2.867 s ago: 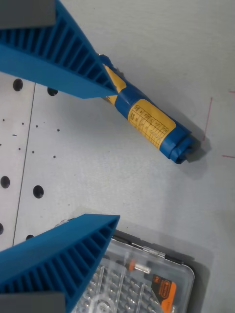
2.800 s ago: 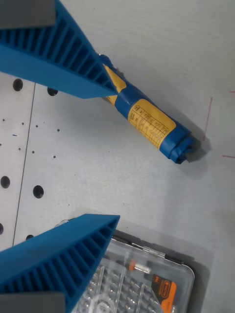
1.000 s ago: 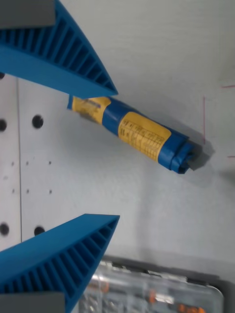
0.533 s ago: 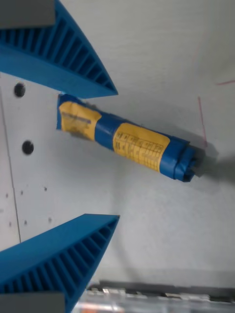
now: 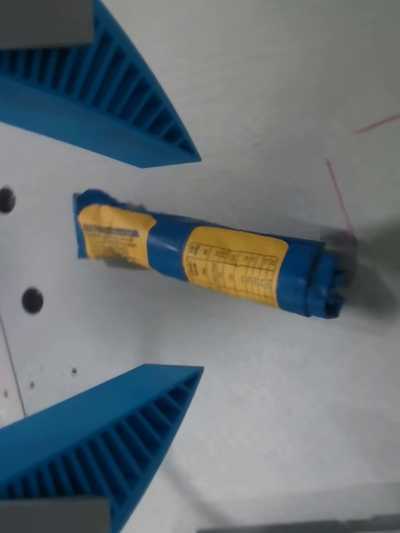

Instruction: Move above the blue bag

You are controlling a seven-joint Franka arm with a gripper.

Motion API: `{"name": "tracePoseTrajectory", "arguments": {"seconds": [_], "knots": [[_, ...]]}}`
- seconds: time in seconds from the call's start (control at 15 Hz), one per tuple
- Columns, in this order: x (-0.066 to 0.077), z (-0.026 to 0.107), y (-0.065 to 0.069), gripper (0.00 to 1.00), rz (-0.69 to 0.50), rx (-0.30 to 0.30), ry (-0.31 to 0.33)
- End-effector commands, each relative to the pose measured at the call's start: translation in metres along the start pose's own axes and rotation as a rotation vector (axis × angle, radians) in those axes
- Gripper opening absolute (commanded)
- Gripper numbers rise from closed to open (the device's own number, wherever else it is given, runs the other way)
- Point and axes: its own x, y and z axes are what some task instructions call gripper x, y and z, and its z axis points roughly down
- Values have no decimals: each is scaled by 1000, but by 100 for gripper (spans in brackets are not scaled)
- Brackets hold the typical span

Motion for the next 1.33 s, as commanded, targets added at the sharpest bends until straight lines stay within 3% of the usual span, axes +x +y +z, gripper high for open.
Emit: {"name": "tracePoseTrajectory", "arguments": {"seconds": [0.07,0.67,1.33], "knots": [[-8,8,-4,100,222,30,95],[-15,22,-7,100,225,31,91],[-18,25,-7,100,189,31,98]]}}
